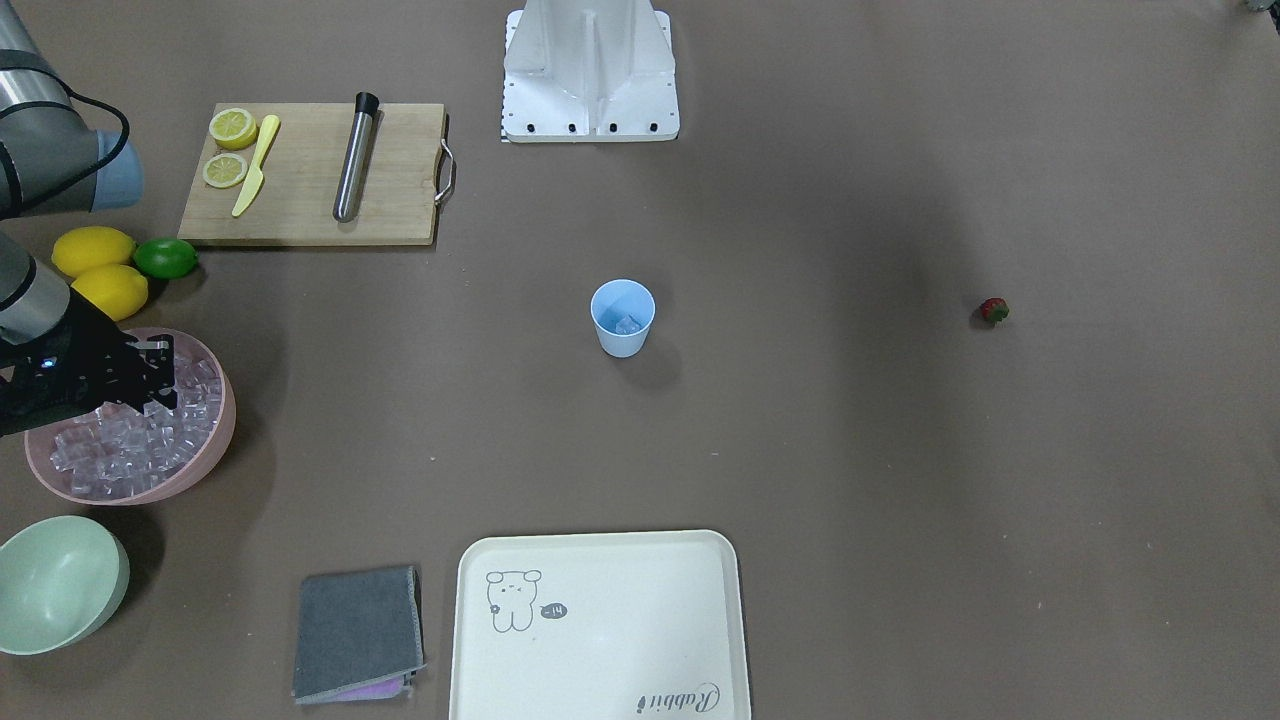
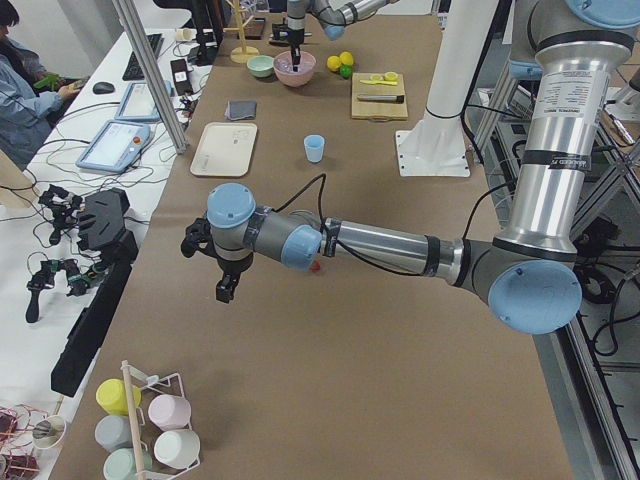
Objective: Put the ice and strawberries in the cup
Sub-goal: 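Grasp another ice cube from the pink bowl with the right gripper, then carry the ice cube with the right gripper over the blue cup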
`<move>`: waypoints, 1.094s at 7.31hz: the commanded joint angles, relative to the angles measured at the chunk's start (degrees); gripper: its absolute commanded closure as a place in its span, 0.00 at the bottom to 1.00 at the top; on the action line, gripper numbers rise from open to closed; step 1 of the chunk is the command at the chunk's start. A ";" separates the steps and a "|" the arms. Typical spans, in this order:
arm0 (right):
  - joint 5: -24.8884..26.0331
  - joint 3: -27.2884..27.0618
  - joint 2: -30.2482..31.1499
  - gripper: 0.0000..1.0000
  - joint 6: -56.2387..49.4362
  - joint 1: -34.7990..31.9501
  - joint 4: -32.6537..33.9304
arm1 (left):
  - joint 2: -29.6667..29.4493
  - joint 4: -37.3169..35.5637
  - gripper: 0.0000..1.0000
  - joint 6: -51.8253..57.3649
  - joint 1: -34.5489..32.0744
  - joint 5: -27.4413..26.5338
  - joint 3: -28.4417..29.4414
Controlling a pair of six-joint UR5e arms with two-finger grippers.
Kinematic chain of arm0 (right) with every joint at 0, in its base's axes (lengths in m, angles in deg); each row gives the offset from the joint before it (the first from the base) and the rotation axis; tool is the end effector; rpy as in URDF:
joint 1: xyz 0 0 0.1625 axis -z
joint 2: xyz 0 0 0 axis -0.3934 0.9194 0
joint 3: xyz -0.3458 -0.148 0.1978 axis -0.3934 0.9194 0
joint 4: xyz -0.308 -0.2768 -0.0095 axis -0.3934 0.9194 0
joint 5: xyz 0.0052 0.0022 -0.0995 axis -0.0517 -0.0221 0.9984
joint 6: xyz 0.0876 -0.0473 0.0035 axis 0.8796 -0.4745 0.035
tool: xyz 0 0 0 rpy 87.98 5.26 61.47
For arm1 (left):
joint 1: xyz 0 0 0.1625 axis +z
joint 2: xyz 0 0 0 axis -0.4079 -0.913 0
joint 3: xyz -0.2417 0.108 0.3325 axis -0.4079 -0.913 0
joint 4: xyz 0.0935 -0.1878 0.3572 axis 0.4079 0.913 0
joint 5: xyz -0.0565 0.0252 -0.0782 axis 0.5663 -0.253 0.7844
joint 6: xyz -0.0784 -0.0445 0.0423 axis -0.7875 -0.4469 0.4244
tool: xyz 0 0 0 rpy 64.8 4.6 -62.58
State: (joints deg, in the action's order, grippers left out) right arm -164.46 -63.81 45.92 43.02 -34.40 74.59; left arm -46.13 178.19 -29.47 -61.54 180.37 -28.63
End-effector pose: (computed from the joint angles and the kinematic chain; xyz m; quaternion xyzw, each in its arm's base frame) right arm -0.2681 -0.5616 0.4463 0.0845 -0.4093 -0.0745 0.9054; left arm -0.0172 -0.5639 0.5483 0.1380 0.4055 0.0724 0.9007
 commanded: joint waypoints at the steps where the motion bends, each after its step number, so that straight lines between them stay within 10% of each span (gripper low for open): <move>1: -0.29 -4.68 -8.42 0.86 3.26 0.17 14.02 | 0.05 0.00 0.02 -0.07 0.00 0.00 0.05; 8: 9.51 -4.74 -29.23 0.87 31.96 16.75 22.08 | -0.38 3.43 0.02 -0.07 0.09 0.00 3.74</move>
State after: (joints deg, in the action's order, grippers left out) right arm -159.43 -70.98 21.50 69.78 -22.00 96.03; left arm -46.51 181.36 -29.57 -61.45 180.37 -25.23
